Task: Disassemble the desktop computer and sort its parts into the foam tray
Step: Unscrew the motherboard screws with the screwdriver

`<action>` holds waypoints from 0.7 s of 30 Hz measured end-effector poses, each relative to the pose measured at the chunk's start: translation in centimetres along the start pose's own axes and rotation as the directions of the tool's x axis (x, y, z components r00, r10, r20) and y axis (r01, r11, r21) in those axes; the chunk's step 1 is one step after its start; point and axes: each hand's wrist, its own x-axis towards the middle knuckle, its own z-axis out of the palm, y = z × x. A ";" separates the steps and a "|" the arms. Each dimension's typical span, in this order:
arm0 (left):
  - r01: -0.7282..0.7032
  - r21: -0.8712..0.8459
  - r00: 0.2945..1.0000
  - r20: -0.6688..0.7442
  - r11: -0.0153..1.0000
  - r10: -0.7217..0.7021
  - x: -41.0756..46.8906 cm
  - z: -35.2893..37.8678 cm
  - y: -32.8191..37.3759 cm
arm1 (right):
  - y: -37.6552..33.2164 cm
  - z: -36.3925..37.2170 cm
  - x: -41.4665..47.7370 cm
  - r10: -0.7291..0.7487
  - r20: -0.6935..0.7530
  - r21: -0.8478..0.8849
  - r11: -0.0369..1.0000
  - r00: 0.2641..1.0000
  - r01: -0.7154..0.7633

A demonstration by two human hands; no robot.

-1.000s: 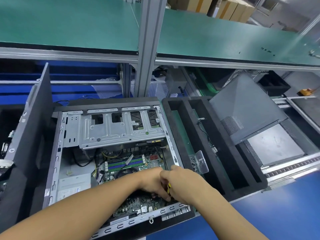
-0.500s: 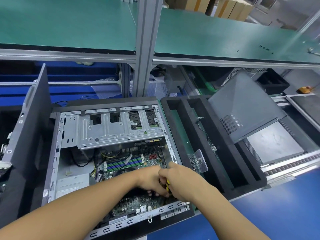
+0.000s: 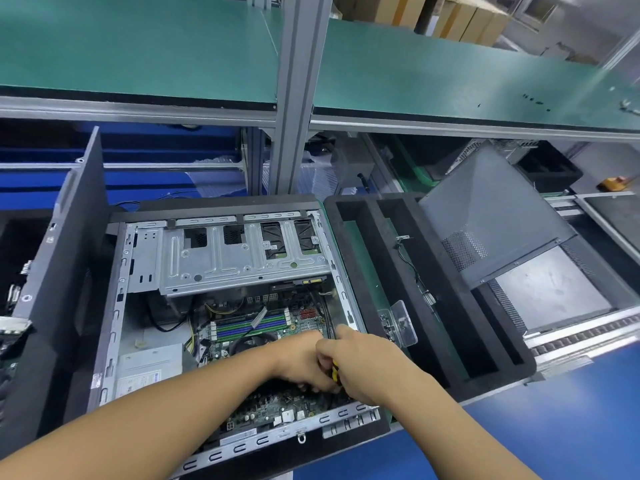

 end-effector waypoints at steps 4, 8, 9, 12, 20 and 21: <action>-0.042 0.086 0.995 -0.084 0.995 0.049 -0.1 0.4 0.1 | 0.0 0.1 0.0 0.035 -0.083 0.073 0.997 0.996 -0.029; -0.089 0.138 0.993 -0.069 0.986 0.099 0.0 0.6 -0.1 | -0.2 0.2 0.4 0.112 -0.147 0.008 0.994 0.983 -0.112; -0.087 0.134 0.992 -0.080 0.987 0.099 0.0 0.7 -0.2 | -0.2 0.2 0.4 0.107 -0.138 0.014 0.994 0.985 -0.106; -0.095 0.112 0.987 -0.118 0.989 0.108 -0.1 0.6 -0.4 | 0.0 0.0 0.2 0.050 -0.093 0.063 0.997 0.994 -0.044; -0.080 0.036 0.982 -0.168 0.996 0.085 -0.2 0.8 -1.2 | 0.7 0.1 0.0 -0.030 -0.007 0.160 0.987 1.000 0.031; -0.076 0.046 0.984 -0.159 0.996 0.082 -0.2 0.8 -1.2 | 0.6 0.2 -0.1 -0.017 -0.013 0.175 0.984 1.000 0.019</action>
